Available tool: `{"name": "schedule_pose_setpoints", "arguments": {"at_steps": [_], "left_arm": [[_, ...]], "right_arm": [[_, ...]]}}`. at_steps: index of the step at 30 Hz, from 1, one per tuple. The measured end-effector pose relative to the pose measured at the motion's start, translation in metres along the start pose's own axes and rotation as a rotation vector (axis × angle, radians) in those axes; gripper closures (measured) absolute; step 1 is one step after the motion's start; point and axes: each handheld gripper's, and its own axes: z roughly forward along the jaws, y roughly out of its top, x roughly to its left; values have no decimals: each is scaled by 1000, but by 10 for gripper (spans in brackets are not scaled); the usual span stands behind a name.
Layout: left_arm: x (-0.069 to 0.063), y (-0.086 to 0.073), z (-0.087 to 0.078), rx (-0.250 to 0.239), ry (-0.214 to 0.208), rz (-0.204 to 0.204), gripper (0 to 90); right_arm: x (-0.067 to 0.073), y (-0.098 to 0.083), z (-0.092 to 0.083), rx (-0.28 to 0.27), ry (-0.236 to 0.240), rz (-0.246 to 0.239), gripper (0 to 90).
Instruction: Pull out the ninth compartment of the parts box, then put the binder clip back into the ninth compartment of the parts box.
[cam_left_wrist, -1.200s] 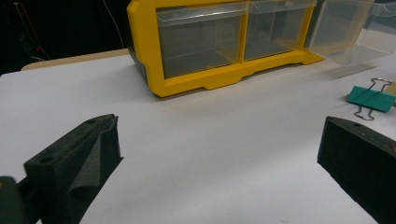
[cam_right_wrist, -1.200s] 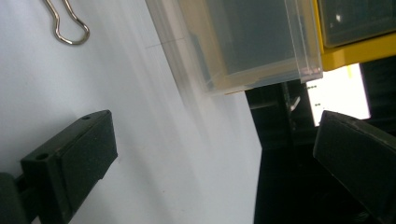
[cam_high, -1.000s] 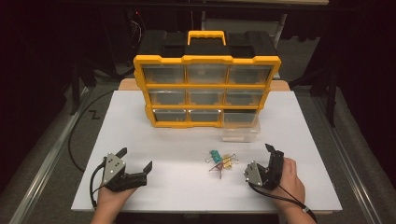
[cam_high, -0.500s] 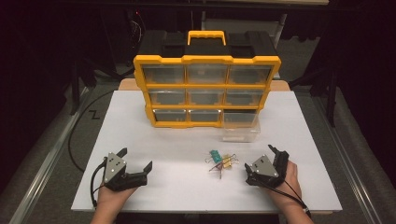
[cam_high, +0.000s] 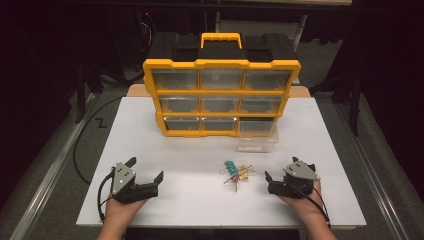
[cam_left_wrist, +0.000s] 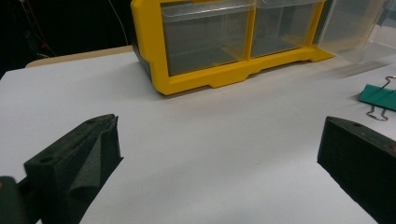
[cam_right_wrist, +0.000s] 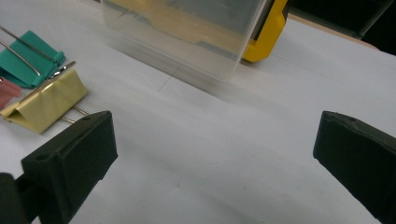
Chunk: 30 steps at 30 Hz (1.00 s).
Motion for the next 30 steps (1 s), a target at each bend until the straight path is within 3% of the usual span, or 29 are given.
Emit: {"name": "schedule_pose_setpoints", "arguments": {"at_steps": [3, 8, 12, 17, 26, 30], "left_arm": [[1, 0, 0, 2, 5, -5, 2], [1, 0, 0, -4, 9, 5, 5], [1, 1, 2, 5, 23, -1, 5], [3, 0, 3, 27, 11, -13, 4], [1, 1, 1, 11, 15, -12, 2], [3, 1, 2, 16, 7, -23, 6]], "right_arm": [[-1, 0, 1, 1, 7, 36, 5], [-6, -1, 1, 6, 68, 136, 5], [-7, -2, 0, -4, 69, 141, 5], [-7, -1, -1, -12, 66, 145, 5], [-8, -3, 1, 4, 71, 140, 5], [-10, -2, 4, 43, 113, 153, 5]]}}
